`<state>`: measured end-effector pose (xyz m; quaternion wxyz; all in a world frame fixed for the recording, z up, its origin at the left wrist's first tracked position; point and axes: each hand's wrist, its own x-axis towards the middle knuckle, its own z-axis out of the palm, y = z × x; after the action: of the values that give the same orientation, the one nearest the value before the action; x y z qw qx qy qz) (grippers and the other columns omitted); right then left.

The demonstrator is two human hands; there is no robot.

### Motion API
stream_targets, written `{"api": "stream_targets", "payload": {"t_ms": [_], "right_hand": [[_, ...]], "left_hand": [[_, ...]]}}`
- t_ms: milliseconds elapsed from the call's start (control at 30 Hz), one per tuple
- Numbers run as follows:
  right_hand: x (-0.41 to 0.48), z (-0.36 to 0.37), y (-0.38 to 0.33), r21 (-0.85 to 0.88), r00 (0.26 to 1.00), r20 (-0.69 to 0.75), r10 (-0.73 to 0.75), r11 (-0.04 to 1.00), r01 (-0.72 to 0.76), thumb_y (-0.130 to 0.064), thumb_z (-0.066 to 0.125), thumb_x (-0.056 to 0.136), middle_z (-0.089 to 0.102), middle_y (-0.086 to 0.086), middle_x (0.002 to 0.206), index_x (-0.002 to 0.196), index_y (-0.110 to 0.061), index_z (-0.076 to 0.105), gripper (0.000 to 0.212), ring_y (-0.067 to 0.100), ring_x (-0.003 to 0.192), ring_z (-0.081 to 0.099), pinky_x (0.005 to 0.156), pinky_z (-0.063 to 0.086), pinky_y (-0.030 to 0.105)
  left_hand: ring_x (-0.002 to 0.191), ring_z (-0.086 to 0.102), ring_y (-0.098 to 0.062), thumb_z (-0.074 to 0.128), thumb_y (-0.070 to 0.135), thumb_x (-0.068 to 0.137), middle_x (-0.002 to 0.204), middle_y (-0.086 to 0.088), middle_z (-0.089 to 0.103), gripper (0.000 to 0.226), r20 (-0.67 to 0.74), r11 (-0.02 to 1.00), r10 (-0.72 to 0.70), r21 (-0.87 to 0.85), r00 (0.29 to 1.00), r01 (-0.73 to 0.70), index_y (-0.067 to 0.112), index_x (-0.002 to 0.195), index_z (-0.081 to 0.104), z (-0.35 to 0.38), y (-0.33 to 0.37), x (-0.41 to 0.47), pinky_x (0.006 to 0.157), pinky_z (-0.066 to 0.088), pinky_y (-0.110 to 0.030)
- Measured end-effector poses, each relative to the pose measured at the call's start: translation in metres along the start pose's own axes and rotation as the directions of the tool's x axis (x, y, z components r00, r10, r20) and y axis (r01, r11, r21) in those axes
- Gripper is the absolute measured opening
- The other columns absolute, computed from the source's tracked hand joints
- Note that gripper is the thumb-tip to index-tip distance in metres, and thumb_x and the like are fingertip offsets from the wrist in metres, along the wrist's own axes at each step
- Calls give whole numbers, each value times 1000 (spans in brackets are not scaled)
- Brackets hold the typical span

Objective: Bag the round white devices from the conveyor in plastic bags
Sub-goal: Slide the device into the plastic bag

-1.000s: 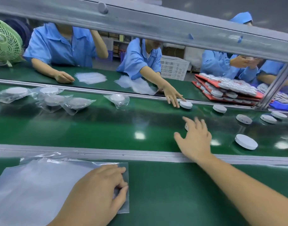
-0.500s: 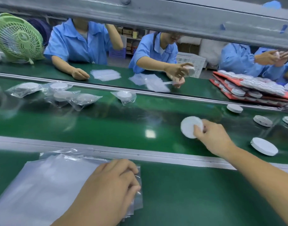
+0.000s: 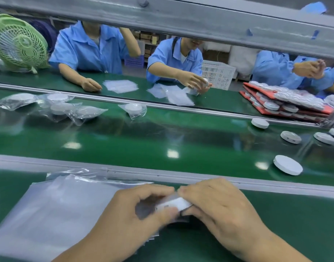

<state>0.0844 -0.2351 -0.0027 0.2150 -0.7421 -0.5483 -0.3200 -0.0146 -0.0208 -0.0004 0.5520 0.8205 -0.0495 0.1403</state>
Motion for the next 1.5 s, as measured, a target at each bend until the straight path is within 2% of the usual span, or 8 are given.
{"api": "stream_targets", "payload": {"t_ms": [167, 367, 533, 733, 867, 1100, 1300, 1500], "right_hand": [[14, 8, -34, 508, 827, -39, 561, 724, -467, -49, 80, 78, 76, -24, 87, 83, -37, 80, 14, 3, 85, 74, 77, 56, 22], [20, 13, -35, 629, 720, 425, 549, 392, -671, -57, 83, 69, 65, -15, 86, 79, -36, 67, 27, 2, 82, 64, 68, 54, 36], [43, 29, 18, 433, 672, 263, 693, 537, -724, -47, 59, 88, 35, -14, 51, 59, -22, 41, 42, 2, 50, 33, 48, 30, 22], [109, 73, 151, 550, 117, 294, 949, -68, -832, -18, 52, 102, 67, 9, 73, 86, -8, 61, 21, 23, 59, 60, 53, 48, 35], [136, 97, 180, 349, 171, 415, 894, 17, -937, -28, 54, 106, 73, 11, 109, 111, -12, 69, 23, 26, 99, 69, 100, 53, 49], [119, 79, 181, -297, 483, 322, 814, 571, -765, -47, 50, 99, 71, 4, 102, 100, -25, 69, 29, 23, 79, 61, 69, 47, 30], [-8, 4, 188, -746, 291, 300, 909, 413, -522, -88, 24, 86, 35, 5, 162, 149, -53, 34, 73, 32, 149, 28, 114, 31, 56], [-57, -41, 182, -421, 426, 223, 877, 481, -769, -26, 57, 102, 61, 18, 139, 156, -21, 41, 57, 39, 121, 59, 97, 45, 42]], "left_hand": [[99, 70, 3, 88, 35, 69, 103, 28, 73, 39, -206, 978, 203, 94, 957, -187, 48, 104, 74, 13, 2, -6, 82, 52, -11], [90, 74, -7, 86, 23, 78, 92, 12, 78, 13, -489, 962, 48, -211, 871, -172, 33, 79, 77, 21, -1, -1, 78, 55, -16], [113, 56, -1, 61, 48, 84, 117, 22, 57, 18, -312, 904, 300, 396, 902, -163, 43, 101, 58, 3, -11, 4, 92, 42, -20], [54, 59, -14, 57, 44, 74, 60, 15, 60, 21, 247, 437, 367, 806, 897, -401, 30, 62, 67, -10, -27, 13, 50, 50, -26], [67, 64, 1, 45, 57, 85, 76, 29, 67, 36, 322, 511, 288, 745, 902, -429, 43, 75, 76, -7, -36, 13, 56, 54, -19], [74, 60, 4, 65, 55, 76, 83, 38, 65, 12, 258, 588, 309, 705, 915, -397, 49, 75, 76, -8, -35, 12, 60, 53, -18], [80, 61, 3, 81, 44, 72, 84, 31, 66, 7, 252, 607, 259, 708, 932, -360, 40, 76, 78, -5, -36, 5, 66, 56, -19], [82, 60, 6, 79, 34, 81, 88, 31, 66, 4, 134, 678, 228, 689, 964, -256, 37, 80, 77, -5, -29, 3, 68, 55, -14]]}}
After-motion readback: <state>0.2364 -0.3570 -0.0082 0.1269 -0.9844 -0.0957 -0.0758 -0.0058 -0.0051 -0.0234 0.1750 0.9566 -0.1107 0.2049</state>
